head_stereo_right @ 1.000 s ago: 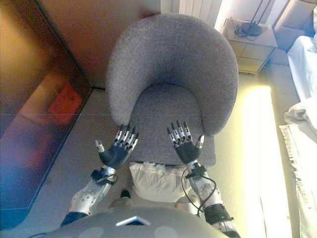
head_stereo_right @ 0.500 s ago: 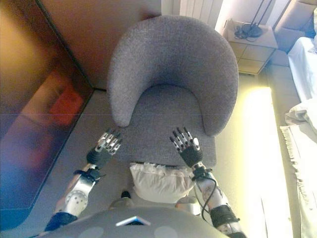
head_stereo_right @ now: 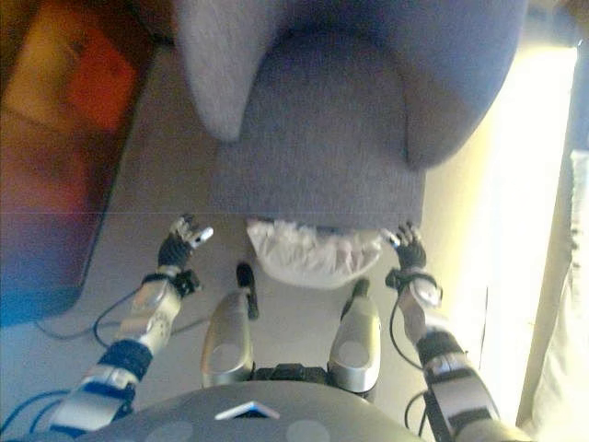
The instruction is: Pick up the cushion and take it to the sofa
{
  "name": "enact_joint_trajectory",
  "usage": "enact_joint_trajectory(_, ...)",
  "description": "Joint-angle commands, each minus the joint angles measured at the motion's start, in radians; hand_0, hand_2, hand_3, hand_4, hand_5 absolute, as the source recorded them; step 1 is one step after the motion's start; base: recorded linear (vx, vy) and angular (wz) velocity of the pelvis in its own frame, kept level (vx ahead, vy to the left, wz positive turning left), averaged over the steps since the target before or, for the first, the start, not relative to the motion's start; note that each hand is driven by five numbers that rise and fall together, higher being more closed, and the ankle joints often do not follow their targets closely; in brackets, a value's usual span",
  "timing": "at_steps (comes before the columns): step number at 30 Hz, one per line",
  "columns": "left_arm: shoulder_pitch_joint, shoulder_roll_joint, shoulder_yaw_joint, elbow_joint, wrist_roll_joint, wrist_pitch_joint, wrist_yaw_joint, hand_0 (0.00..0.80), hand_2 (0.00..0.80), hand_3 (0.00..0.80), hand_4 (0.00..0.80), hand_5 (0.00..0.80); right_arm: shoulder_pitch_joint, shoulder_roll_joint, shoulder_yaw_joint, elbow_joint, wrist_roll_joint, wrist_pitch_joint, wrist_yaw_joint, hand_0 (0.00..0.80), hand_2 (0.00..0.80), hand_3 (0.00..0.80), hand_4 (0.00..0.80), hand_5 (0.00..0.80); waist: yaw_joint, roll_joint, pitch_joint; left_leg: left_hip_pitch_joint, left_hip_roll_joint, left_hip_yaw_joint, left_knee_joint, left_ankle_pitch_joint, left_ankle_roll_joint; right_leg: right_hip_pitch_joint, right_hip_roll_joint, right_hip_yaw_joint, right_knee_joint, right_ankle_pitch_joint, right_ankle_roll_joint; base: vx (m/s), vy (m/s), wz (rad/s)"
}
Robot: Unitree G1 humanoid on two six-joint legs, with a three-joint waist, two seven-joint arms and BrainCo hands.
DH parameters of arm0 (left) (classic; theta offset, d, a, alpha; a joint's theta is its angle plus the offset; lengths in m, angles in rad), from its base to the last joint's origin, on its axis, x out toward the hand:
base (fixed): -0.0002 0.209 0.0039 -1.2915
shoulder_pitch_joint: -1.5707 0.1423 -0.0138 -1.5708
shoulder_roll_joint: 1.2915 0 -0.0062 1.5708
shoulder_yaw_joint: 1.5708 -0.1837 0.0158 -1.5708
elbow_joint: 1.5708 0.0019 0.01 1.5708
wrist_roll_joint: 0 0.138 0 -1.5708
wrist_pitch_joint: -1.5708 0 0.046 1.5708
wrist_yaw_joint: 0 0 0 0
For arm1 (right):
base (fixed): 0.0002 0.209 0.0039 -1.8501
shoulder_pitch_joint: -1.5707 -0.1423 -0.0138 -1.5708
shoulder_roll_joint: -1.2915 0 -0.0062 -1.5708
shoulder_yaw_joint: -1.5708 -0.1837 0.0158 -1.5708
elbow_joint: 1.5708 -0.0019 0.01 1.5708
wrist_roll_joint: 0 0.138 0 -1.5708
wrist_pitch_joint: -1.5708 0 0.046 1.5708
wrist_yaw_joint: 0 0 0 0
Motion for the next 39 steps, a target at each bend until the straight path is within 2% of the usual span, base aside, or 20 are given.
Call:
enact_joint_trajectory(1, -0.026, 0.015, -0.028, 0.005, 0.044, -0.081, 0.039, 0.0, 0.0, 0.0, 0.0, 0.0, -0.016, -0.004, -0.011, 0.005, -0.012, -0.023, -0.05, 0.0, 0.0, 0.0, 0.0, 0.0, 0.003, -0.009, -0.023, -0.097, 0.027, -0.094, 0.135, -0.081, -0.023, -0.12, -0.04, 0.075, -0.042, 0.161, 0.016, -0.209, 0.028, -0.07)
enact_joint_trajectory(4, -0.096, 0.009, -0.04, 0.045, 0.047, -0.088, 0.056, 0.0, 0.0, 0.0, 0.0, 0.0, -0.082, -0.011, -0.022, 0.107, -0.022, -0.023, -0.059, 0.0, 0.0, 0.0, 0.0, 0.0, 0.001, 0.015, 0.005, -0.209, 0.026, -0.102, 0.222, -0.112, -0.012, -0.236, -0.037, 0.094, 0.068, 0.126, 0.005, -0.181, 0.04, -0.02)
enact_joint_trajectory(5, -0.121, 0.008, -0.048, 0.056, 0.043, -0.094, 0.068, 0.0, 0.0, 0.0, 0.0, 0.0, -0.11, -0.017, -0.017, 0.136, -0.028, -0.023, -0.075, 0.0, 0.0, 0.0, 0.0, 0.0, 0.0, 0.027, 0.019, -0.244, 0.031, -0.107, 0.263, -0.145, -0.012, -0.277, -0.039, 0.102, 0.124, 0.087, 0.005, -0.229, 0.047, 0.06)
enact_joint_trajectory(6, -0.139, 0.005, -0.051, 0.063, 0.04, -0.099, 0.075, 0.0, 0.0, 0.0, 0.0, 0.0, -0.13, -0.022, -0.018, 0.151, -0.027, -0.025, -0.078, 0.0, 0.0, 0.0, 0.0, 0.0, -0.001, 0.032, 0.026, -0.284, 0.029, -0.109, 0.278, -0.125, -0.005, -0.317, -0.04, 0.109, 0.14, 0.105, -0.004, -0.232, 0.045, 0.06)
enact_joint_trajectory(8, -0.18, -0.003, -0.061, 0.087, 0.028, -0.101, 0.092, 0.0, 0.0, 0.0, 0.0, 0.0, -0.175, -0.031, -0.019, 0.193, -0.016, -0.022, -0.076, 0.0, 0.0, 0.0, 0.0, 0.0, -0.004, 0.048, 0.04, -0.356, 0.033, -0.112, 0.356, -0.149, 0.004, -0.391, -0.041, 0.123, 0.225, 0.078, -0.013, -0.218, 0.019, 0.06)
enact_joint_trajectory(11, -0.217, -0.002, -0.062, 0.098, 0.007, -0.093, 0.085, 0.0, 0.0, 0.0, 0.0, 0.0, -0.224, -0.045, -0.022, 0.212, 0.003, 0.003, -0.052, 0.0, 0.0, 0.0, 0.0, 0.0, -0.011, 0.058, 0.051, -0.448, 0.038, -0.12, 0.465, -0.185, 0.011, -0.485, -0.044, 0.143, 0.33, 0.05, -0.023, -0.104, -0.02, 0.03)
enact_joint_trajectory(12, -0.221, 0.0, -0.063, 0.094, -0.002, -0.088, 0.078, 0.0, 0.0, 0.0, 0.0, 0.0, -0.232, -0.049, -0.017, 0.205, 0.011, 0.021, -0.032, 0.0, 0.0, 0.0, 0.0, 0.0, -0.011, 0.062, 0.058, -0.479, 0.04, -0.133, 0.539, -0.242, 0.006, -0.519, -0.037, 0.16, 0.402, 0.0, -0.02, -0.006, -0.036, 0.05)
enact_joint_trajectory(17, -0.248, 0.015, -0.057, 0.101, -0.046, -0.049, 0.002, 0.0, 0.0, 0.0, 0.0, 0.0, -0.281, -0.072, 0.016, 0.198, 0.007, 0.092, 0.044, 0.0, 0.0, 0.0, 0.0, 0.0, -0.018, 0.066, 0.085, -0.621, 0.019, -0.154, 0.714, -0.304, 0.03, -0.668, -0.015, 0.198, 0.549, -0.037, -0.039, -0.067, -0.015, 0.08)
enact_joint_trajectory(22, -0.287, 0.023, -0.072, 0.125, -0.065, -0.017, -0.079, 0.0, 0.0, 0.0, 0.0, 0.0, -0.313, -0.092, 0.023, 0.237, 0.041, 0.117, 0.13, 0.0, 0.0, 0.0, 0.0, 0.0, -0.026, 0.065, 0.107, -0.704, 0.018, -0.162, 0.803, -0.323, 0.039, -0.745, -0.009, 0.215, 0.613, -0.05, -0.045, -0.02, -0.001, 0.0)
enact_joint_trajectory(29, -0.393, 0.047, -0.114, 0.144, -0.14, 0.096, -0.167, 0.0, 0.0, 0.0, 0.0, 0.0, -0.41, -0.123, 0.08, 0.244, 0.013, 0.171, 0.231, 0.0, 0.0, 0.0, 0.0, 0.0, -0.041, 0.066, 0.121, -0.787, 0.027, -0.162, 0.875, -0.327, 0.048, -0.824, -0.002, 0.235, 0.679, -0.063, -0.048, 0.0, 0.003, 0.0)
enact_joint_trajectory(34, -0.482, 0.068, -0.139, 0.206, -0.136, 0.162, -0.176, 0.0, 0.0, 0.0, 0.0, 0.0, -0.483, -0.124, 0.13, 0.272, -0.031, 0.212, 0.253, 0.0, 0.0, 0.0, 0.0, 0.0, -0.047, 0.06, 0.127, -0.819, 0.038, -0.163, 0.905, -0.333, 0.048, -0.854, 0.002, 0.241, 0.712, -0.077, -0.051, 0.007, -0.007, -0.01)
enact_joint_trajectory(39, -0.584, 0.086, -0.161, 0.258, -0.181, 0.201, -0.179, 0.0, 0.0, 0.0, 0.0, 0.0, -0.543, -0.119, 0.177, 0.275, -0.036, 0.213, 0.275, 0.0, 0.0, 0.0, 0.0, 0.0, -0.057, 0.048, 0.138, -0.858, 0.053, -0.173, 0.944, -0.343, 0.048, -0.892, 0.008, 0.249, 0.748, -0.089, -0.055, -0.002, -0.038, -0.01)
